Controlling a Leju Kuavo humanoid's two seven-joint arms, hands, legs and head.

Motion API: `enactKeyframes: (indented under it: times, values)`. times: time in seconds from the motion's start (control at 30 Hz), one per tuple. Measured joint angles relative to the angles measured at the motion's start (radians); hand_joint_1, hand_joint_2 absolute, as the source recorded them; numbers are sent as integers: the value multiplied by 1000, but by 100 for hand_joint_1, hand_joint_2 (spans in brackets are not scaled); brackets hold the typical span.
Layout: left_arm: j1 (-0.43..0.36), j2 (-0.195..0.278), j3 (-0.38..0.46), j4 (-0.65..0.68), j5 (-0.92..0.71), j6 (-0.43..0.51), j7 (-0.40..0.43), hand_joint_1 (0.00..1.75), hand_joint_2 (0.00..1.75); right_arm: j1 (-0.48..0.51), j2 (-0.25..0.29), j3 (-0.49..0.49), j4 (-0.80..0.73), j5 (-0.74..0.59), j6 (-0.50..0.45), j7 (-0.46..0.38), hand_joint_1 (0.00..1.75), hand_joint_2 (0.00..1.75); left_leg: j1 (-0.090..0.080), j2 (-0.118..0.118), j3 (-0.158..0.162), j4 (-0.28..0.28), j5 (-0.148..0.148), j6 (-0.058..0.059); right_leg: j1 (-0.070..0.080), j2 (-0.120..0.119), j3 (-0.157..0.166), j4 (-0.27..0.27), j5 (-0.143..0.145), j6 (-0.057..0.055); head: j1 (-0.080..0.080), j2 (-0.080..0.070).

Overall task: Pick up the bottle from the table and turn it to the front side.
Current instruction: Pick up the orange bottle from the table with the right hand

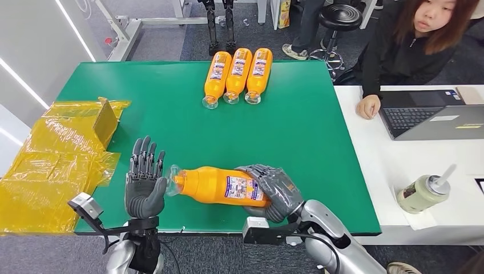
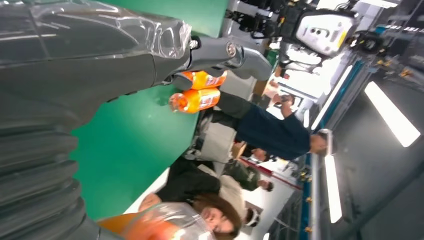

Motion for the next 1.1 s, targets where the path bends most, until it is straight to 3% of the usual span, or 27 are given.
enactKeyframes:
  times: [0.33,0.53,0.77,1.1]
  values:
    - [-22,3,-13,-25,45,-17,10,0,175,50,110,1,37,18,17,16,173,175,0,0,0,0,0,0,0,0,0,0,0,0,0,0]
    - [-22,11,-40,-63,80,-27,23,0,175,65,149,1,57,2,28,3,173,175,0,0,0,0,0,0,0,0,0,0,0,0,0,0]
    - [-20,22,-58,-74,97,-12,27,0,175,70,155,-6,61,14,-32,-13,175,175,0,0,0,0,0,0,0,0,0,0,0,0,0,0]
    - [8,29,-64,-71,88,-2,27,0,175,70,129,-104,14,119,-64,12,173,175,0,0,0,0,0,0,0,0,0,0,0,0,0,0]
